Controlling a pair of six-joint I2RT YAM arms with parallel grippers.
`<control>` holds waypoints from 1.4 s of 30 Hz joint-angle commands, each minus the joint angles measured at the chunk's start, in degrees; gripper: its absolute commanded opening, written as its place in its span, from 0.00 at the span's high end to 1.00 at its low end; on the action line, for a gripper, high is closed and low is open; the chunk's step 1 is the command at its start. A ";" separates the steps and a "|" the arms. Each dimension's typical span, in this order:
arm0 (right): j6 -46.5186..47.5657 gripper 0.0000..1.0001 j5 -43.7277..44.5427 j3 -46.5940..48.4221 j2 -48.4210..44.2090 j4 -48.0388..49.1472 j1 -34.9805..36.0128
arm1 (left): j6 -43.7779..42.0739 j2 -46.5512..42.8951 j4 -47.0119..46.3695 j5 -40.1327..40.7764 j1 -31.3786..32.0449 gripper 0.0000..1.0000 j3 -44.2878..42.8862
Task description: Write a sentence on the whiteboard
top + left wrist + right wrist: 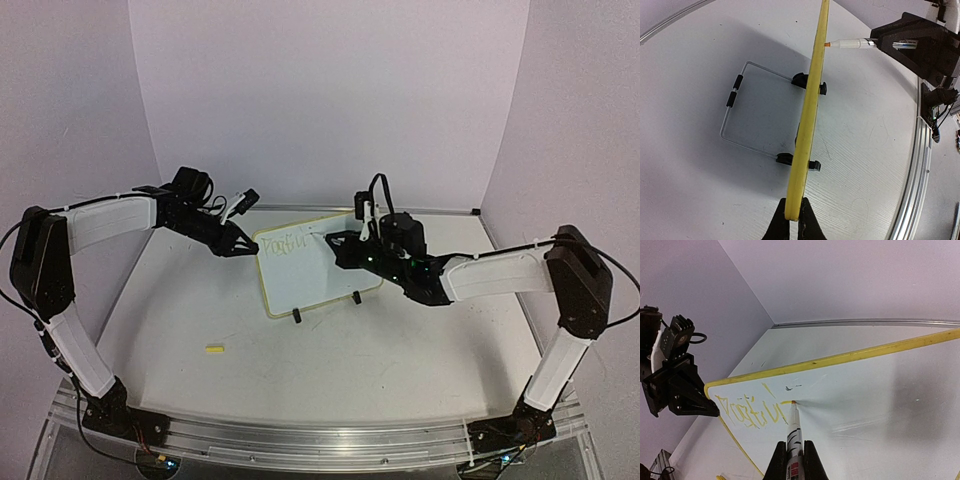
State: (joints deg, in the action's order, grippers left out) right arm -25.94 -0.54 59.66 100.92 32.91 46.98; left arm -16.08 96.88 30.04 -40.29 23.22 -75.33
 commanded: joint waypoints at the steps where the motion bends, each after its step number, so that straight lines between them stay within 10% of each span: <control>1: -0.37 1.00 4.84 -0.64 -2.26 0.06 -0.48 | -1.66 0.60 3.53 2.67 1.06 1.00 -0.97; 42: 1.21 1.00 -1.28 1.76 1.16 2.76 -0.48 | -1.73 0.68 3.57 2.76 1.23 1.00 -0.96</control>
State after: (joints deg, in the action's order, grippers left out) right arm -24.88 -3.53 60.12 101.45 35.38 46.63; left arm -16.25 96.88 30.07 -40.29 23.31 -75.33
